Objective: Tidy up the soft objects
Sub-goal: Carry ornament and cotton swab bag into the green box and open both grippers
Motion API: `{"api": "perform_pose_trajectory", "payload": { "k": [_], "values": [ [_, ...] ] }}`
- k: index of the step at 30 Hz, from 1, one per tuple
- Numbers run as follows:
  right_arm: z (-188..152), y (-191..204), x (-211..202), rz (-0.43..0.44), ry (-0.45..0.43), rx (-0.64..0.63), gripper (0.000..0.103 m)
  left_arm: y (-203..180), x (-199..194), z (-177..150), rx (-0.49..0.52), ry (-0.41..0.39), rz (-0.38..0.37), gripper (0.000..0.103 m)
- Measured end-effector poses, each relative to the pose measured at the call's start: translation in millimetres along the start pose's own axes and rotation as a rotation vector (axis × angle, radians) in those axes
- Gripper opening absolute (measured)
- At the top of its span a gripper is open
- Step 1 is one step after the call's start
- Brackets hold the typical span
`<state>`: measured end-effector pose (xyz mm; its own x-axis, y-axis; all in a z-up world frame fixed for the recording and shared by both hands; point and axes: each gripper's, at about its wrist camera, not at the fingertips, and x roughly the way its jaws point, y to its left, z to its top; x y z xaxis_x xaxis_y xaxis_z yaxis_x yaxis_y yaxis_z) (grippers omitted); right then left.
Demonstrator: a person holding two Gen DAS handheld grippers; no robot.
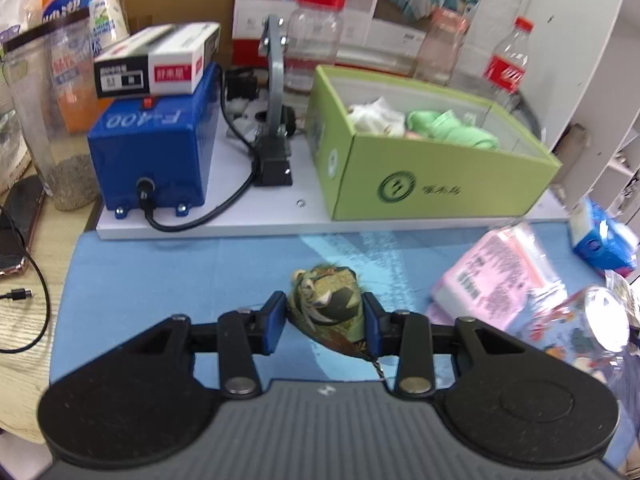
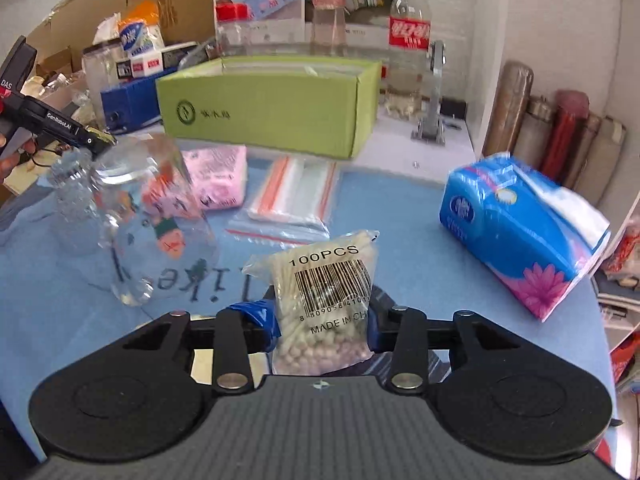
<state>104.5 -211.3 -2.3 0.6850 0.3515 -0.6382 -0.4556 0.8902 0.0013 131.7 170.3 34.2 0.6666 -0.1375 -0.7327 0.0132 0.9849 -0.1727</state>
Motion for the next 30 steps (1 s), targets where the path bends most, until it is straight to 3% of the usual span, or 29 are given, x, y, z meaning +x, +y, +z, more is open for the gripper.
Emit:
{"api": "perform_pose_trajectory", "payload": {
  "k": [8, 17, 21, 25, 26, 28, 30],
  "values": [
    [56, 19, -26, 0.03, -0.179, -0.058, 0.025, -21, -31, 42, 0.008, -0.085, -0.133, 0.039],
    [176, 4, 30, 0.06, -0.288, -0.057, 0.025, -60, -11, 141, 0.05, -0.177, -0.187, 0.039],
    [215, -3, 73, 0.074, -0.25, -0.05, 0.026, -76, 26, 162, 0.074, -0.156, -0.168, 0.039],
    [224, -6, 116, 0.1, -0.212, -0.029, 0.029, -82, 64, 170, 0.09, -0.096, -0.162, 0.039],
    [224, -7, 125, 0.106, -0.195, -0.018, 0.029, -83, 73, 170, 0.099, -0.077, -0.154, 0.04],
    [222, -9, 145, 0.105, -0.148, 0.012, 0.032, -85, 85, 166, 0.117, -0.06, -0.124, 0.053],
    [219, -9, 157, 0.074, -0.1, 0.028, 0.034, -86, 88, 163, 0.139, -0.064, -0.106, 0.054]
  ]
}}
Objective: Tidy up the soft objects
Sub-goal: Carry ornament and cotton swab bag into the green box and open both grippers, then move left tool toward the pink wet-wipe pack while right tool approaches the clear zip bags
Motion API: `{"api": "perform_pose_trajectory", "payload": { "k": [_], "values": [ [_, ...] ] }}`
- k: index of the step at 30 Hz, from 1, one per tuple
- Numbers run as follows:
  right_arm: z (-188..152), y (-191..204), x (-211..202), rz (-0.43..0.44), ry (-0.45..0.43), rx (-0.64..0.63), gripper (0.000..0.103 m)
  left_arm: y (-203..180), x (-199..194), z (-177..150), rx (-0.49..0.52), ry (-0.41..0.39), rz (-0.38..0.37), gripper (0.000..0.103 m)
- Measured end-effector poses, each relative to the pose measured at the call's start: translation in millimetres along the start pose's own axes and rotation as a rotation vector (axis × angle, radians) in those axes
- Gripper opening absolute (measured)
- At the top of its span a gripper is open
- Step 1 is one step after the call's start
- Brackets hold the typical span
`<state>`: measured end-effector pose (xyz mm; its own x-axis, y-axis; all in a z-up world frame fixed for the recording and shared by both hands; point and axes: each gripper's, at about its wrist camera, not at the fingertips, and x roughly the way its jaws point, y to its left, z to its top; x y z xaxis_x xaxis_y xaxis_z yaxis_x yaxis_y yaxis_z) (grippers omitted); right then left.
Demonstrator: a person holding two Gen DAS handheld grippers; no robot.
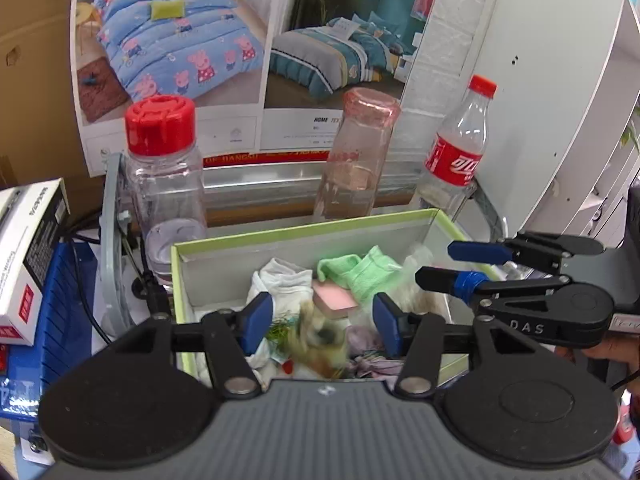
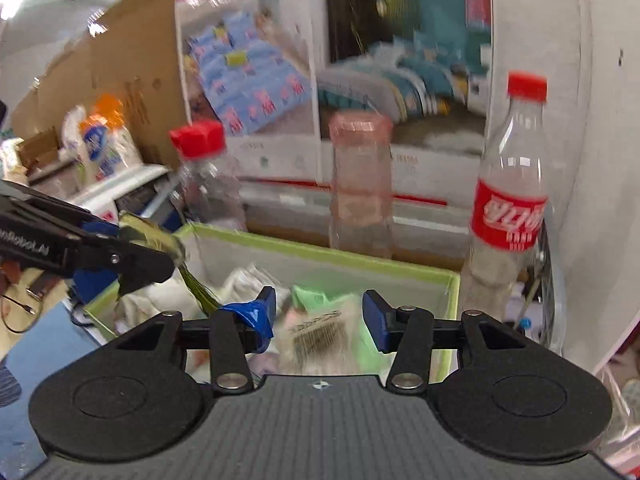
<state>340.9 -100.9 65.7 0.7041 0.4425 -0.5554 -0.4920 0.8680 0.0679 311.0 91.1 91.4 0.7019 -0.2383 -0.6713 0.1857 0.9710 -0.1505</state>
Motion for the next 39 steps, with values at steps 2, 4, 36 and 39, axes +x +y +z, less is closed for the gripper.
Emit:
{"api": "perform_pose_trajectory", "payload": {
  "k": [2, 4, 36, 39],
  "values": [
    [-4, 1, 2, -0.007, -0.006, -0.01, 0.036, 1, -2, -2, 0.005, 0.001, 0.006, 0.057],
    [-6, 3, -2, -0.024, -0.028, -0.012, 0.038, 1, -7, -3, 0.007, -0.005, 0.007, 0.057],
    [-144, 25, -143, -0.116, 0.032, 0.185, 0.052, -20, -97, -136, 0.061, 0.062, 0.016, 0.063],
    [-149, 21, -140, -0.129, 0.041, 0.208, 0.053, -19, -90, -134, 0.066, 0.079, 0.02, 0.064]
  ]
}}
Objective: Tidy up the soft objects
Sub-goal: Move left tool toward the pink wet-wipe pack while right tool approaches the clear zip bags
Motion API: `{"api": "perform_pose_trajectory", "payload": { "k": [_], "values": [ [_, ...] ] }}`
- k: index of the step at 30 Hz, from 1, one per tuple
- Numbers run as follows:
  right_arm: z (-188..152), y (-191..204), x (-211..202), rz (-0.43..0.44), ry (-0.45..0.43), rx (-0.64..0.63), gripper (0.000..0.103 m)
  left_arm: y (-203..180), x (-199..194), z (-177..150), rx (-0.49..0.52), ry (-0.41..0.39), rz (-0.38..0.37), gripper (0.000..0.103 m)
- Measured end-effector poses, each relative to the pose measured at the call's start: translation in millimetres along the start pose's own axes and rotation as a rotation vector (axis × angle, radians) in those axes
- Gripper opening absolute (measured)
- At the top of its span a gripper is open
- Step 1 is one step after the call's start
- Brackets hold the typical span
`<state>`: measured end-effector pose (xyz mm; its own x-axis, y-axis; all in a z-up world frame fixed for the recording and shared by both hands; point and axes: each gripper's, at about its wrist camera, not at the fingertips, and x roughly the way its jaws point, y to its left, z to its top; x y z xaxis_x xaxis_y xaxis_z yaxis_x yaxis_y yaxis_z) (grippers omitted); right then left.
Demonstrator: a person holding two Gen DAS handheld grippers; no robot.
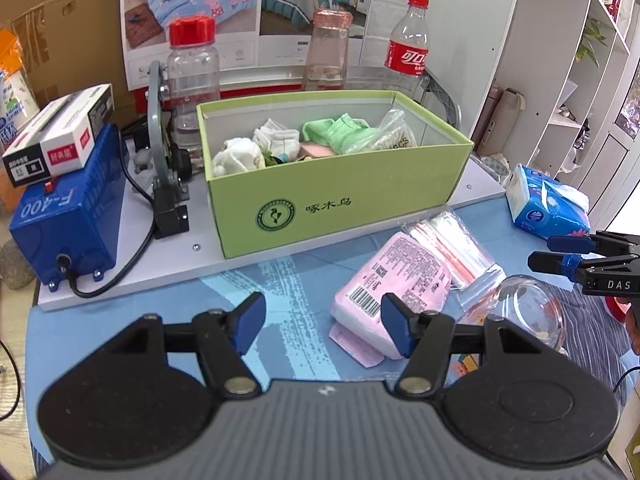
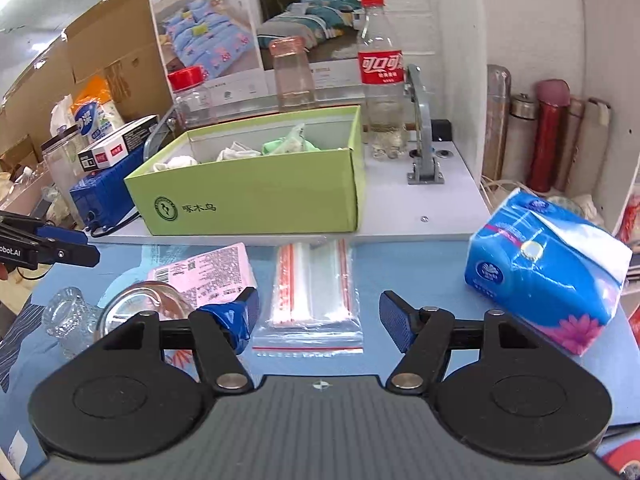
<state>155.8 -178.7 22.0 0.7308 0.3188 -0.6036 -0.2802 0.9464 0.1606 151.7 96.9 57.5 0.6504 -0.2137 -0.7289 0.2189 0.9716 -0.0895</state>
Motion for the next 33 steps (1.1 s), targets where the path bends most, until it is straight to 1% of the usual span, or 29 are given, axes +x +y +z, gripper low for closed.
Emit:
{"api": "perform_pose_trajectory", "payload": {
  "k": [3, 5, 7, 10, 12, 15, 19, 21, 23, 27, 29, 31, 33],
  "values": [
    [-1, -5, 8, -0.019, 0.012, 0.01, 0.054, 1, 11, 5, 0.021, 0.035, 0.017, 0.066],
    [-1, -8, 14, -0.017, 0.022, 0.021, 0.054, 2, 19, 9, 0.043, 0.054, 0.011, 0.066],
    [-1, -12, 22, -0.016, 0.033, 0.028, 0.054, 2, 28, 16, 0.075, 0.083, -0.019, 0.066],
    [-1, -16, 31, -0.008, 0.037, 0.039, 0.054, -6, 47, 31, 0.172, 0.149, -0.095, 0.066],
    [0, -19, 36, -0.001, 0.041, 0.055, 0.055, -13, 60, 40, 0.228, 0.186, -0.131, 0.066],
    [0, -25, 41, 0.001, 0.039, 0.074, 0.055, -18, 81, 49, 0.275, 0.249, -0.152, 0.066],
    [0, -35, 41, -0.004, 0.036, 0.093, 0.055, -22, 97, 42, 0.328, 0.317, -0.171, 0.066],
    [0, -40, 40, -0.008, 0.037, 0.095, 0.056, -21, 96, 37, 0.332, 0.321, -0.19, 0.066],
    [1, -43, 42, -0.005, 0.049, 0.077, 0.056, -18, 94, 36, 0.311, 0.307, -0.182, 0.066],
    [13, -34, 57, -0.03, 0.07, -0.048, 0.056, -14, 96, 39, 0.273, 0.296, -0.183, 0.066],
    [21, -27, 69, -0.01, 0.098, -0.108, 0.056, -17, 98, 41, 0.268, 0.298, -0.195, 0.066],
    [28, -24, 78, -0.01, 0.121, -0.108, 0.056, -23, 98, 42, 0.291, 0.3, -0.222, 0.066],
    [32, -25, 78, 0.002, 0.1, -0.081, 0.056, -30, 100, 41, 0.35, 0.313, -0.236, 0.066]
  ]
}}
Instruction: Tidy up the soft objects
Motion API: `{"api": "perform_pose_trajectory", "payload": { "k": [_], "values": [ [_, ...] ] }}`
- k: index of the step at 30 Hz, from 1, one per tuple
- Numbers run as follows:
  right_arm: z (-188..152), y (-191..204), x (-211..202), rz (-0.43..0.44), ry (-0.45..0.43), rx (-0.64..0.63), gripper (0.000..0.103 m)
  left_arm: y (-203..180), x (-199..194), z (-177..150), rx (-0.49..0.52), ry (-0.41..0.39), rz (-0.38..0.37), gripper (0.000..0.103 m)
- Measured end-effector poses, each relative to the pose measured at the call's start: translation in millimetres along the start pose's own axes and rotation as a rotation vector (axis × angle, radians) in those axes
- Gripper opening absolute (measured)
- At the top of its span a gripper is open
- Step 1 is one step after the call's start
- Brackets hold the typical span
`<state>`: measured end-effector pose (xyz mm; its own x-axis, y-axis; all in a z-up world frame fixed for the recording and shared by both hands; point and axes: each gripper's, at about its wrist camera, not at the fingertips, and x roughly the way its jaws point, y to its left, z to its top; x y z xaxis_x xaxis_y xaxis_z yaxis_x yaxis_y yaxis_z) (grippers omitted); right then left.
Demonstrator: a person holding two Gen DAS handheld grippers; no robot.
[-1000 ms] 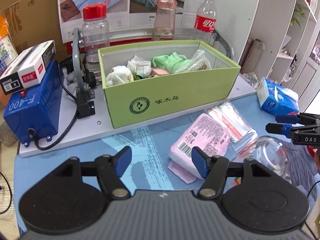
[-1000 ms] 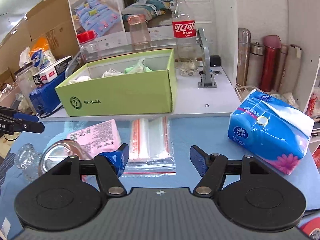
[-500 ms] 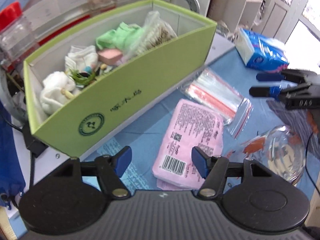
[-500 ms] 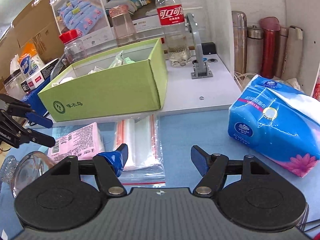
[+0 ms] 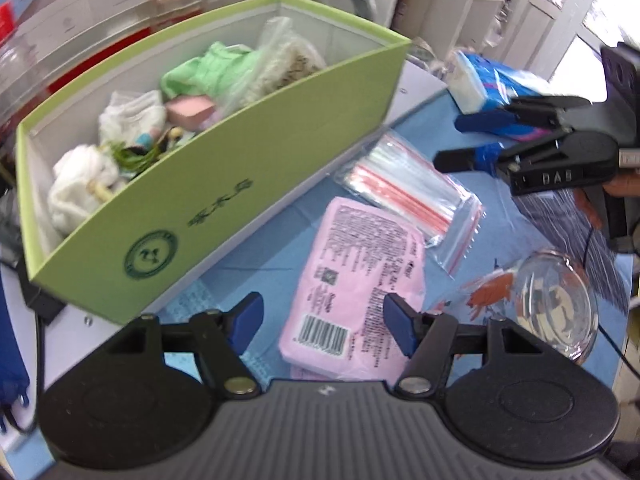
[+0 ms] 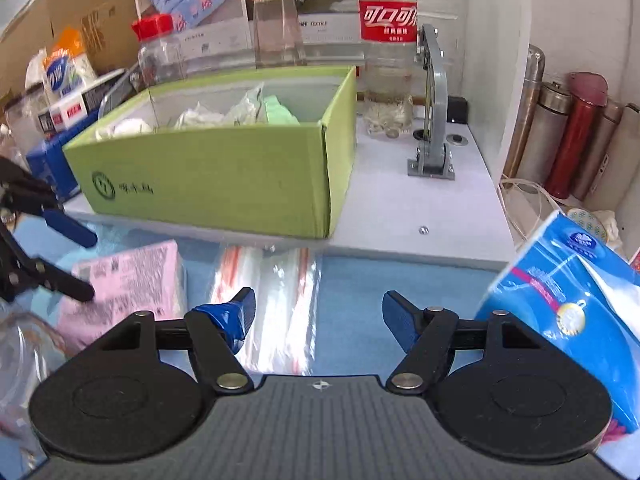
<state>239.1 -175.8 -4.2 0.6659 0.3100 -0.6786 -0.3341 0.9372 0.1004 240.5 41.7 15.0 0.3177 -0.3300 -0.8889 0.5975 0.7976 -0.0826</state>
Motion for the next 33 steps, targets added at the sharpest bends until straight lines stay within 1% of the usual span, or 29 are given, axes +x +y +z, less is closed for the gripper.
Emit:
{"api": "perform_pose_trajectory", "payload": {
  "k": [3, 4, 8, 9, 11, 14, 18, 19, 22, 24, 25, 26, 27, 29, 33],
  "values": [
    [-1, -1, -6, 0.016, -0.017, 0.032, 0.057, -5, 6, -1, 0.107, 0.049, 0.007, 0.066],
    [-3, -2, -7, 0.017, -0.015, 0.033, 0.057, -5, 5, -3, 0.133, 0.054, -0.004, 0.066],
    [-9, -7, -15, -0.001, -0.006, 0.036, 0.057, -7, -3, -7, 0.207, 0.057, -0.076, 0.066],
    [-10, -9, -15, -0.009, -0.004, 0.045, 0.057, -9, -2, -7, 0.225, 0.059, -0.083, 0.066],
    [-11, -13, -14, -0.019, -0.003, 0.067, 0.057, -15, 3, -7, 0.264, 0.068, -0.068, 0.066],
    [-10, -16, -12, -0.014, 0.0, 0.091, 0.057, -18, 12, -4, 0.286, 0.084, -0.078, 0.066],
    [-7, -10, -12, -0.001, -0.004, 0.073, 0.057, -16, 17, -2, 0.279, 0.087, -0.088, 0.068],
    [-6, -9, -12, 0.002, -0.005, 0.068, 0.057, -15, 20, -2, 0.262, 0.096, -0.091, 0.068],
    [-4, -8, -10, 0.006, -0.006, 0.078, 0.057, -1, 26, -2, 0.15, 0.119, -0.115, 0.069],
    [-3, -8, -8, 0.007, -0.002, 0.088, 0.058, 8, 24, -6, 0.1, 0.112, -0.105, 0.07],
    [-3, -7, -8, 0.01, 0.0, 0.088, 0.058, 11, 21, -10, 0.081, 0.109, -0.078, 0.076],
    [-3, -6, -8, 0.015, 0.002, 0.086, 0.058, 15, 20, -14, 0.07, 0.108, -0.011, 0.088],
    [-3, -5, -8, 0.017, 0.003, 0.082, 0.058, 19, 18, -17, 0.057, 0.104, 0.022, 0.089],
    [-4, -4, -8, 0.015, 0.007, 0.077, 0.058, 34, 14, -26, 0.0, 0.109, 0.037, 0.089],
    [-6, -5, -9, 0.018, 0.008, 0.093, 0.058, 51, 3, -46, -0.039, 0.109, 0.118, 0.089]
  ]
}}
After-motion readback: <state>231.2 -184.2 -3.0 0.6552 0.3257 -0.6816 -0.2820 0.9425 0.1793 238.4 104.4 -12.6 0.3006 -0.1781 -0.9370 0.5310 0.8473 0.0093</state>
